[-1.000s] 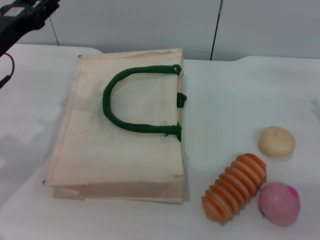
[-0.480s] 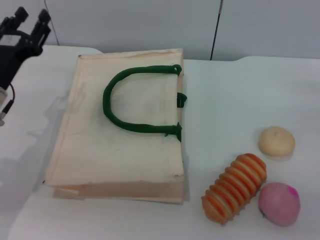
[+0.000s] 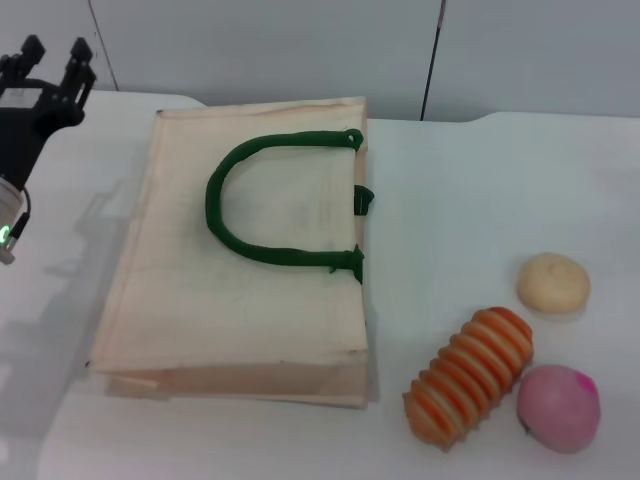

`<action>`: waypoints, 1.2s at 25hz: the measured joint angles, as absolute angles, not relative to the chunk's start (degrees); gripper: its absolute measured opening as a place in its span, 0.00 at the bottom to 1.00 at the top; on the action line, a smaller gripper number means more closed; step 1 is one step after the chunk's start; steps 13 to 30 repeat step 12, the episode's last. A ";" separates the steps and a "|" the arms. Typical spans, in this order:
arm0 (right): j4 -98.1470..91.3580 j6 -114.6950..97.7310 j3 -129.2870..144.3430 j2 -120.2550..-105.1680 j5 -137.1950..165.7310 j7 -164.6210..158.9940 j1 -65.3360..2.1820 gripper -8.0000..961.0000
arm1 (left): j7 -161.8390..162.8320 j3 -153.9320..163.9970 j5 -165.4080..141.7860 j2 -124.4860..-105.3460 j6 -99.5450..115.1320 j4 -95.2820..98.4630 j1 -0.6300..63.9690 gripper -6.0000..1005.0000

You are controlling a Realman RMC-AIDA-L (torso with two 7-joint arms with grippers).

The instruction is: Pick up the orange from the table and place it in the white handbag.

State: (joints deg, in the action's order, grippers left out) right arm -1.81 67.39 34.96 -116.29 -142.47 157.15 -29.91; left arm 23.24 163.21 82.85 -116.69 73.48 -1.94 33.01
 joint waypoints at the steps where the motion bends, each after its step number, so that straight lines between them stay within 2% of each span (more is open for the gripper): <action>1: -1.80 67.39 34.45 -116.29 -142.47 157.15 -29.90 0.91 | 23.14 163.21 83.36 -116.70 73.36 -1.87 32.93 0.58; 30: -1.40 67.34 32.71 -116.25 -142.47 156.84 -29.63 0.91 | 23.11 163.21 84.33 -116.72 73.21 -1.50 32.38 0.58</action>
